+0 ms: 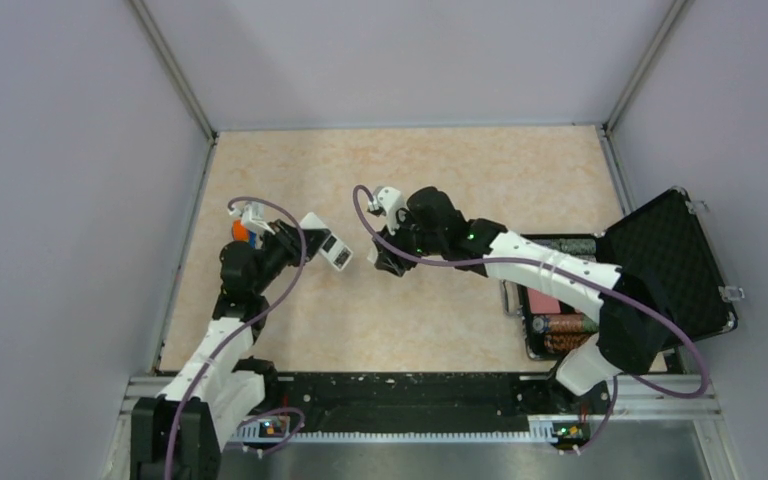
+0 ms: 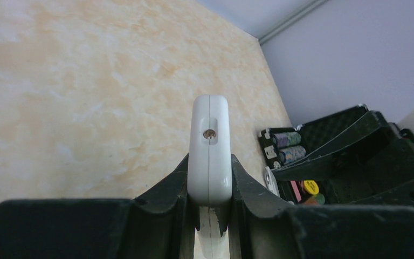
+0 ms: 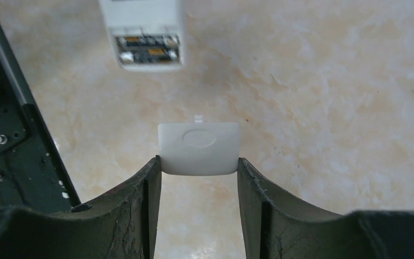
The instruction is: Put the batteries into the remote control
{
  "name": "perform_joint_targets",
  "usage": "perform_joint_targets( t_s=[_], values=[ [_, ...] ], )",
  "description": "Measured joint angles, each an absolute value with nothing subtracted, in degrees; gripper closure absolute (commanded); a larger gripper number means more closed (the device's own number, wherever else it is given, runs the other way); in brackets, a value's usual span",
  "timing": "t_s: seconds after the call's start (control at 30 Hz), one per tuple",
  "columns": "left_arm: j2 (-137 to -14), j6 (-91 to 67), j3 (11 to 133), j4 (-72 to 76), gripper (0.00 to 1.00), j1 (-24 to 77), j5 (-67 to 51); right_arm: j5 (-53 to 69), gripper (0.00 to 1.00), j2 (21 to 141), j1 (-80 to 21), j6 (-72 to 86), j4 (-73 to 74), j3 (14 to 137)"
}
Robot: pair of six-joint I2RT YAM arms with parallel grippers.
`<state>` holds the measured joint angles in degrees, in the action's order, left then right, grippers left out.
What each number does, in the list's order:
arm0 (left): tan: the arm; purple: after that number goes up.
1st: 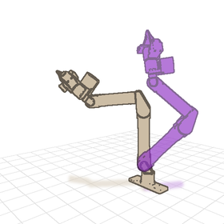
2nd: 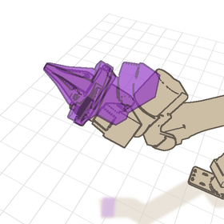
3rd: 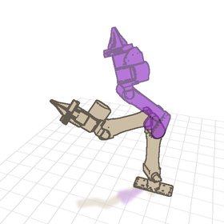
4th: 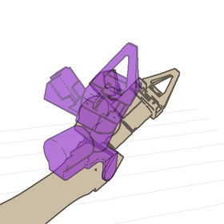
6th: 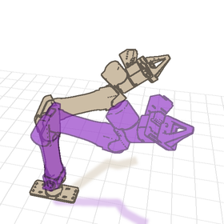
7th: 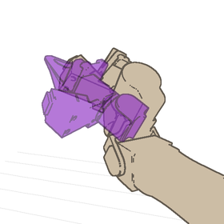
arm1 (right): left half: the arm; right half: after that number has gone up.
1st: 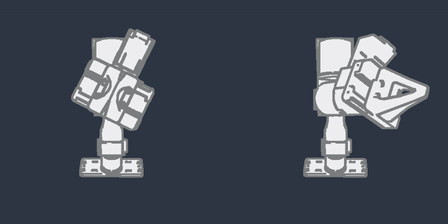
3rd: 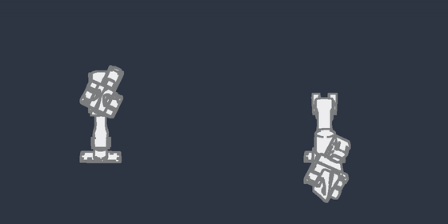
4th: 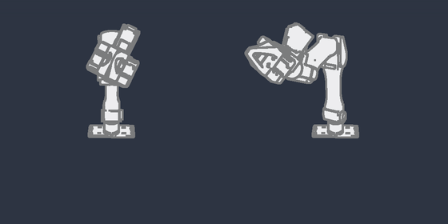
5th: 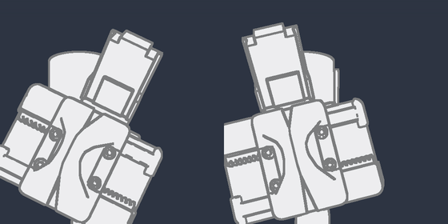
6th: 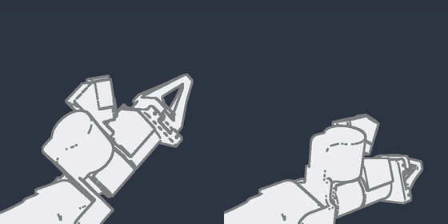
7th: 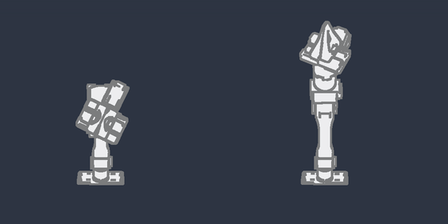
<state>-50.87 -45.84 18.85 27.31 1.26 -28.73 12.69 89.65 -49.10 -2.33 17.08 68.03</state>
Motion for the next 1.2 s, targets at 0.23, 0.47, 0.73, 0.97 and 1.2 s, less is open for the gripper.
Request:
perform_joint_targets(
  t_s=[0.23,0.47,0.73,0.97,1.2],
  values=[
    [-50.92,-43.24,18.85,31.44,1.0,9.56,-26.33,9.76,0.64,84.36,-53.91,-1.69,11.38,65.87],
    [-52.93,-43.05,20.21,32.38,1.0,12.25,-25.82,7.51,0.64,83.79,-55.57,-1.69,9.72,65.6],
    [-54.39,-43.05,21.17,32.6,1.0,14.31,-24.43,5.54,0.64,83.94,-57.06,-1.72,9.82,65.6],
    [-55.02,-43.18,21.65,32.64,1.0,14.46,-23.92,4.1,0.63,87.44,-57.71,-1.76,10.15,65.67],
    [-55.05,-43.35,21.65,32.62,1.0,14.68,-23.94,3.05,0.64,88.9,-57.74,-1.85,11.03,65.69]
  ],
)
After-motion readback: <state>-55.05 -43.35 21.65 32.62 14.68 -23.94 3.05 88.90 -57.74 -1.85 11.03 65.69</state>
